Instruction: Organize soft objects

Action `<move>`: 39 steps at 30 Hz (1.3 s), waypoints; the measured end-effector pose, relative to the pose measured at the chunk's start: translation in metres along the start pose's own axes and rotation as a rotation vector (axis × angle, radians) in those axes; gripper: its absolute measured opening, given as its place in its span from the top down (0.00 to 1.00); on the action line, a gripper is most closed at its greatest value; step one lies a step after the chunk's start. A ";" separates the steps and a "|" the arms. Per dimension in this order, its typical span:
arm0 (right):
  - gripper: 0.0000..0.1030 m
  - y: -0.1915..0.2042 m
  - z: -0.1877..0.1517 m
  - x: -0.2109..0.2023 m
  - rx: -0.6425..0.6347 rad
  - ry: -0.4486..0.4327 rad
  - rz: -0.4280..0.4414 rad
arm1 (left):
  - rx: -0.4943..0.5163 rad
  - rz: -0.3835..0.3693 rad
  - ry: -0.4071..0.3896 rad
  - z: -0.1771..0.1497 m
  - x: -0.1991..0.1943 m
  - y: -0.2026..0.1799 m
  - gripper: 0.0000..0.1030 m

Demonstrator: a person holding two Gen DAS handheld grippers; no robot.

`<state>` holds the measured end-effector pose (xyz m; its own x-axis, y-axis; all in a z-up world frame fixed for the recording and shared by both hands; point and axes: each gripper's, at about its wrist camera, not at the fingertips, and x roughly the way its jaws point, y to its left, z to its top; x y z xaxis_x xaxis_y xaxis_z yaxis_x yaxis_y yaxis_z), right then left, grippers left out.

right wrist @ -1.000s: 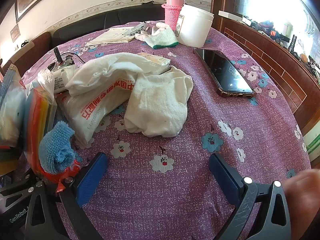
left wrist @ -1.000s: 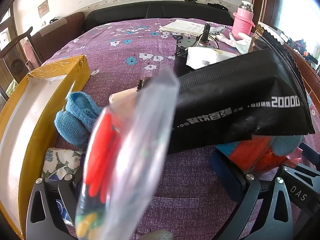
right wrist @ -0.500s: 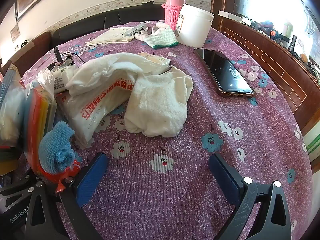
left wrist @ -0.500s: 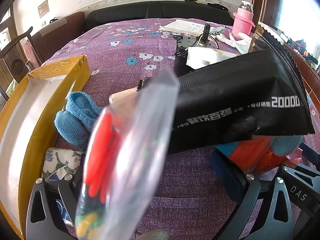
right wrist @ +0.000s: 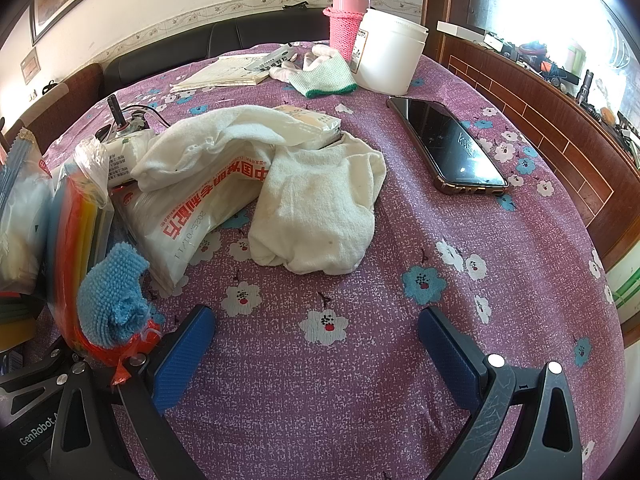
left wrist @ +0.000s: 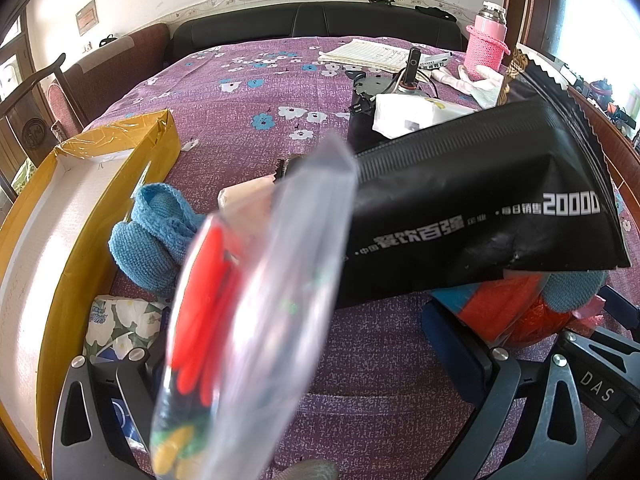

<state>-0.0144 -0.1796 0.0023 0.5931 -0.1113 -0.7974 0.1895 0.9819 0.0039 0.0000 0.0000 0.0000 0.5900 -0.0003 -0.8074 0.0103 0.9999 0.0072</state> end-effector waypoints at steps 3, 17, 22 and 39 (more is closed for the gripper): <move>0.01 0.000 0.000 0.000 0.000 0.000 0.000 | 0.000 0.000 0.000 0.000 0.000 0.000 0.00; 0.01 0.000 0.000 0.000 0.000 0.000 0.000 | 0.000 0.000 0.000 0.000 0.000 0.000 0.00; 0.01 0.000 0.000 0.000 0.000 0.000 0.000 | -0.001 0.000 0.000 0.000 0.000 0.000 0.00; 0.01 0.000 0.000 0.000 0.000 0.000 0.000 | 0.045 -0.030 0.052 -0.002 -0.003 0.004 0.00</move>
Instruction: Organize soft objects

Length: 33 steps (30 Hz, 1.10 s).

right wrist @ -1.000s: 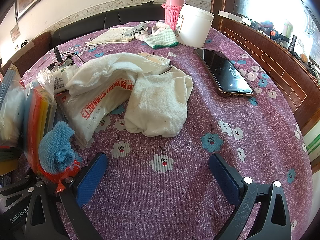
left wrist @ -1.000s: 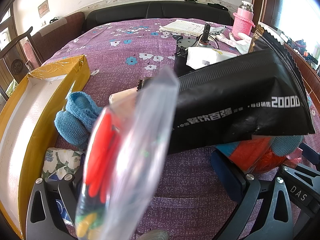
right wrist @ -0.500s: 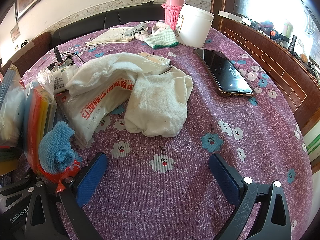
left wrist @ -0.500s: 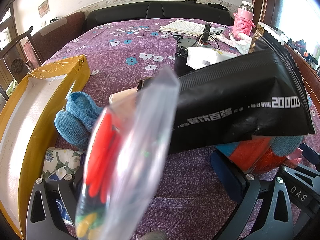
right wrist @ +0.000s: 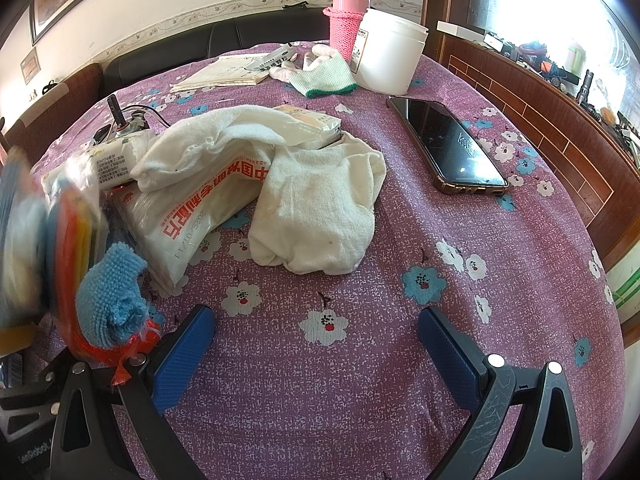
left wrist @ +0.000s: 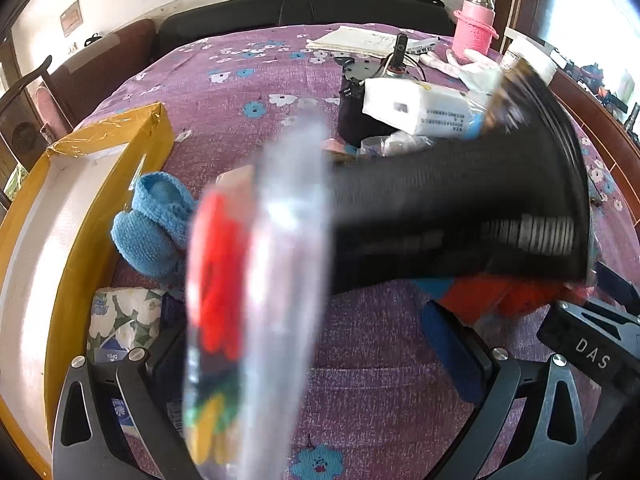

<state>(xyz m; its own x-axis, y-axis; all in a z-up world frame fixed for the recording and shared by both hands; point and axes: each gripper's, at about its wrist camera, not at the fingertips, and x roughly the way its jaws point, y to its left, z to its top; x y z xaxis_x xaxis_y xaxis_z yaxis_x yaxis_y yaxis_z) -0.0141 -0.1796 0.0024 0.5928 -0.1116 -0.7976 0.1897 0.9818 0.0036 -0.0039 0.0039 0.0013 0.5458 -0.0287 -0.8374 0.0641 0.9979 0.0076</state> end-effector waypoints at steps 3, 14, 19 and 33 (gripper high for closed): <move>0.01 0.000 0.000 0.000 0.000 0.000 0.000 | 0.001 0.002 0.000 0.002 0.002 0.001 0.00; 0.01 -0.002 0.004 0.001 -0.036 0.088 0.032 | 0.006 -0.037 0.006 -0.001 -0.003 0.003 0.01; 0.01 -0.006 -0.006 -0.005 -0.124 0.114 0.085 | 0.011 -0.108 -0.155 -0.006 -0.061 0.011 0.06; 0.00 -0.046 -0.022 -0.147 -0.020 -0.363 0.133 | -0.122 -0.164 -0.394 -0.016 -0.151 0.100 0.00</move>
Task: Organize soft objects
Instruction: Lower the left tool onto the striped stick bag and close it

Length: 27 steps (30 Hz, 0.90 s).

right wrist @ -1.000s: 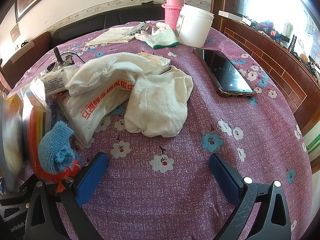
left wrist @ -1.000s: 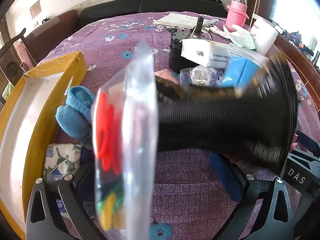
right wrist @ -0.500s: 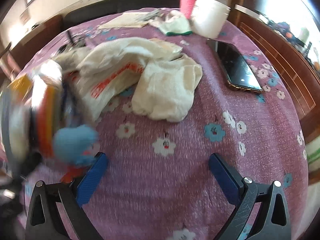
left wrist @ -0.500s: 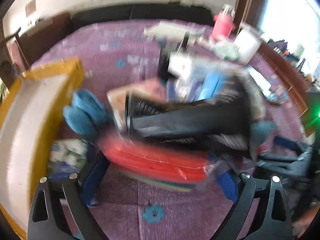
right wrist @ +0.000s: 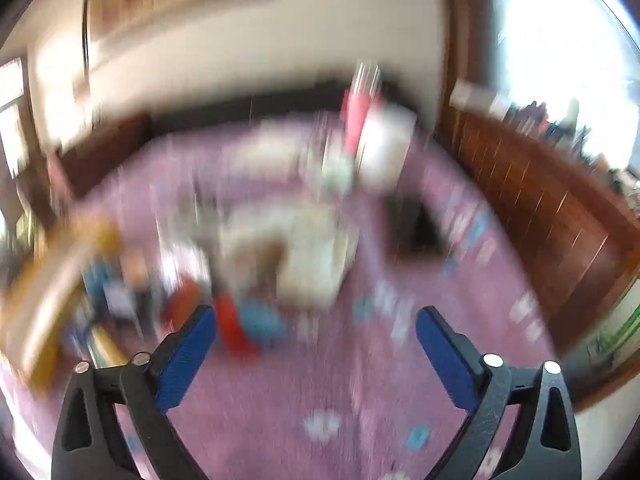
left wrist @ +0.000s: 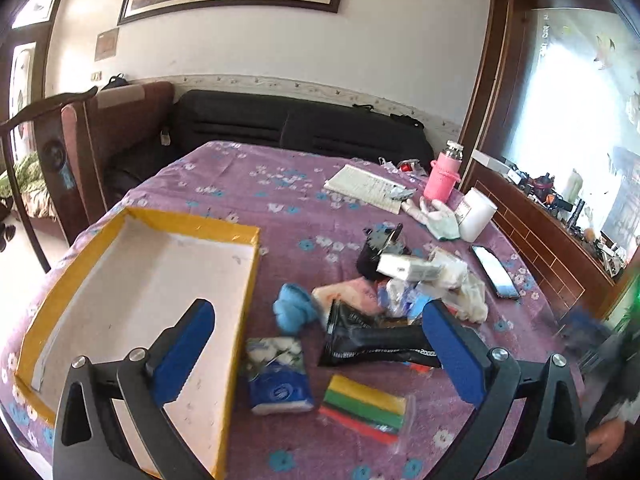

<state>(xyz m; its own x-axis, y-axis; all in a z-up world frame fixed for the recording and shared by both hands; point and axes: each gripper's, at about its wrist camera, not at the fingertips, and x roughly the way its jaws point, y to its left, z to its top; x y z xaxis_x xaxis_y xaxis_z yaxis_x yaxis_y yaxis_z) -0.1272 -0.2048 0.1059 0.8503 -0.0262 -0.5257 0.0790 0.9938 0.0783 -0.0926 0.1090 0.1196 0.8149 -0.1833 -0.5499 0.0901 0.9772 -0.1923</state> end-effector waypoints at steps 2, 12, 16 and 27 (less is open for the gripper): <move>0.00 -0.005 0.003 -0.007 0.058 -0.104 0.067 | 0.006 -0.007 0.039 -0.010 0.005 0.000 0.00; 0.01 -0.027 -0.021 0.075 0.184 0.040 -0.047 | 0.136 -0.063 0.227 -0.048 0.047 -0.042 0.00; 0.01 -0.040 -0.024 0.082 0.252 0.071 -0.030 | 0.138 -0.023 0.234 -0.031 0.077 -0.052 0.00; 0.01 -0.045 -0.027 0.089 0.290 0.107 -0.009 | 0.223 -0.325 0.432 -0.049 0.103 -0.094 0.16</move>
<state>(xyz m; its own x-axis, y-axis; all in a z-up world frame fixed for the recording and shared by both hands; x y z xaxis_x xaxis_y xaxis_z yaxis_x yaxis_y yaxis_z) -0.0695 -0.2493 0.0326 0.7905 -0.0079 -0.6124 0.2447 0.9207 0.3039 -0.0450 -0.0066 0.0411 0.4217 -0.4587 -0.7821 0.4531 0.8538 -0.2564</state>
